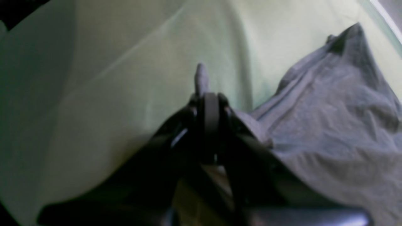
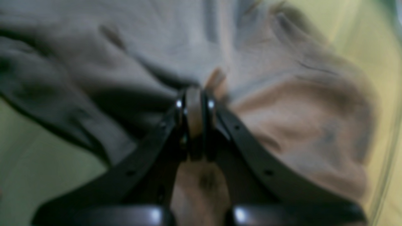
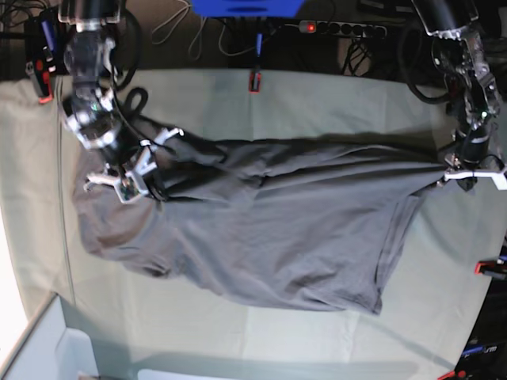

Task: Layout the t-shirt on the table in an organized manner, then fold the t-shirt properly
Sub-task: 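Lift the shirt with both grippers and lay it flat on the table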

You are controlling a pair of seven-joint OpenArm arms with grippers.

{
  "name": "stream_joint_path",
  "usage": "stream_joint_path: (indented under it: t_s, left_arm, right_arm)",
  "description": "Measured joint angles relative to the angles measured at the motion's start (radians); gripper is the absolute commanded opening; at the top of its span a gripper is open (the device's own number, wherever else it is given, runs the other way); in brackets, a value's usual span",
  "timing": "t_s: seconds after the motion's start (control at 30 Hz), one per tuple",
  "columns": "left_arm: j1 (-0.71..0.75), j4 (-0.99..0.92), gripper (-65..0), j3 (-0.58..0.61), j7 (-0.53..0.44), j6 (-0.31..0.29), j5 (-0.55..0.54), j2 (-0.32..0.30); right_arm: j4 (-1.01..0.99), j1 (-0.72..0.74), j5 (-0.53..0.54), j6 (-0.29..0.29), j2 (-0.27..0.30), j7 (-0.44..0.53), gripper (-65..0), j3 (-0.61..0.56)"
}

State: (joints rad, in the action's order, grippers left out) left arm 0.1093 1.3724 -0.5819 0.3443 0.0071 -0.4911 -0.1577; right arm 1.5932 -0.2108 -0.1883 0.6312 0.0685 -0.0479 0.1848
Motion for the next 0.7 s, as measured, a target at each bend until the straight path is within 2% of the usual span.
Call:
stream_joint_path:
  t_s: [0.23, 0.5, 0.7]
  left_arm:
    - [0.013, 0.004, -65.0, -0.003, 0.003, 0.0, 0.0, 0.007]
    - [0.053, 0.077, -65.0, -0.002, 0.003, 0.003, 0.002, 0.007]
    - [0.112, 0.231, -65.0, 0.0, 0.0, 0.003, 0.002, 0.005]
  right_arm:
    - [0.23, -0.251, 0.15, -0.003, -0.01, -0.007, -65.0, 0.059]
    - [0.318, -0.453, 0.16, -0.003, -0.01, -0.003, -65.0, 0.061]
    - [0.324, -0.539, 0.159, -0.003, -0.01, 0.158, -65.0, 0.061]
